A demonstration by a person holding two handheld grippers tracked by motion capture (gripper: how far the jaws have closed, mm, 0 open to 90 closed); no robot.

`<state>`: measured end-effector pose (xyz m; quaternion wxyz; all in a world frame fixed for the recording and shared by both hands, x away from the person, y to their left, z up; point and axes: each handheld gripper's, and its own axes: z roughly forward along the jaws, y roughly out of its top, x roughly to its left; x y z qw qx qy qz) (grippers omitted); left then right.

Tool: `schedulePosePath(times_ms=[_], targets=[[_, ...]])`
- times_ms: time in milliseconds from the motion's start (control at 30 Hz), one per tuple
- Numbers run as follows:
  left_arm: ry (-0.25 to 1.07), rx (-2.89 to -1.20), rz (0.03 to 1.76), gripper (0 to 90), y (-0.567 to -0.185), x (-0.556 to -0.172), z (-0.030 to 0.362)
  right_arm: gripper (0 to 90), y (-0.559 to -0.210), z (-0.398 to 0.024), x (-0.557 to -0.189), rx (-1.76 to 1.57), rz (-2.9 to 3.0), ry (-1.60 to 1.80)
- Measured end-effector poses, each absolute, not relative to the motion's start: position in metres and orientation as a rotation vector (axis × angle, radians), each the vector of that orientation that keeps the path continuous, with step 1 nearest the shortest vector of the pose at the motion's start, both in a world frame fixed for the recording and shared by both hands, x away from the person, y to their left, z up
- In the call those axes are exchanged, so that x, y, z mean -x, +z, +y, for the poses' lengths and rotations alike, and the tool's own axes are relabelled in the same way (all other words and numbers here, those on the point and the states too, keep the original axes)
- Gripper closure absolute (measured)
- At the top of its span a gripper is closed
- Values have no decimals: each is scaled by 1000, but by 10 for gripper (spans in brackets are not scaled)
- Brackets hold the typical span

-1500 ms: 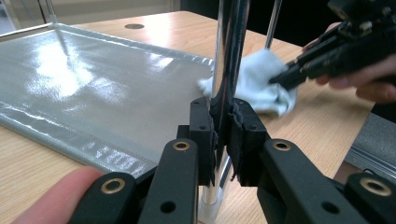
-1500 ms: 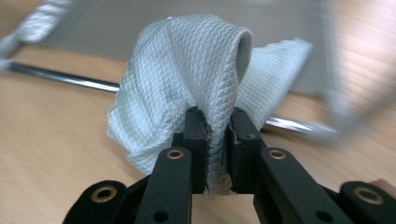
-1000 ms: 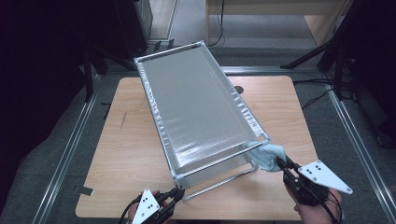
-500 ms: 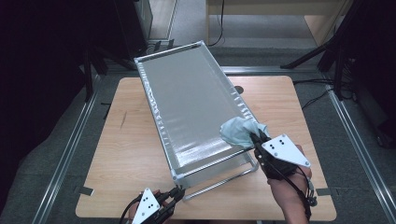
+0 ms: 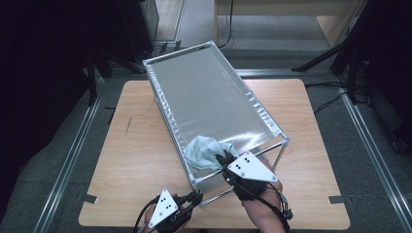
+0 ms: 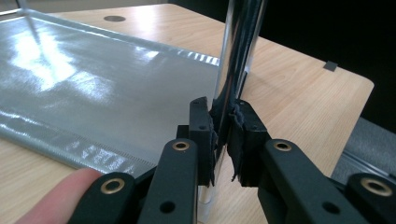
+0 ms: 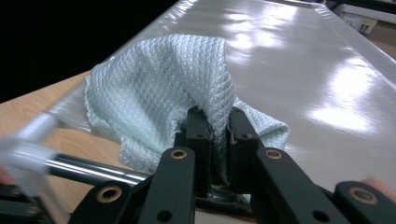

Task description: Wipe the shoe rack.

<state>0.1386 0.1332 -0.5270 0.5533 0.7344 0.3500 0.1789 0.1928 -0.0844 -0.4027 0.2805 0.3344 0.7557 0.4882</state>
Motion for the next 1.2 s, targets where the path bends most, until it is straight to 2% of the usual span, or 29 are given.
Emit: schedulePosePath(times_ms=[133,500,600,833,1067,1200], targets=[[417,-1701,824,812,-532,-139,128,825,-402,-91,-196,-908,2027,1330],[437,-1719,782,817,-532,-131,128,802,-398,-175,-227,-1142,1792,1200],[431,-1720,780,817,-532,-131,128,815,-397,-186,-229,-1184,1767,1207],[459,-1741,782,819,-530,-130,126,828,-402,-144,-218,-1081,1861,1220],[464,-1735,784,821,-531,-130,126,828,-402,-81,-183,-909,2013,1306],[462,-1732,784,820,-531,-130,126,825,-401,-77,-181,-881,2029,1325]])
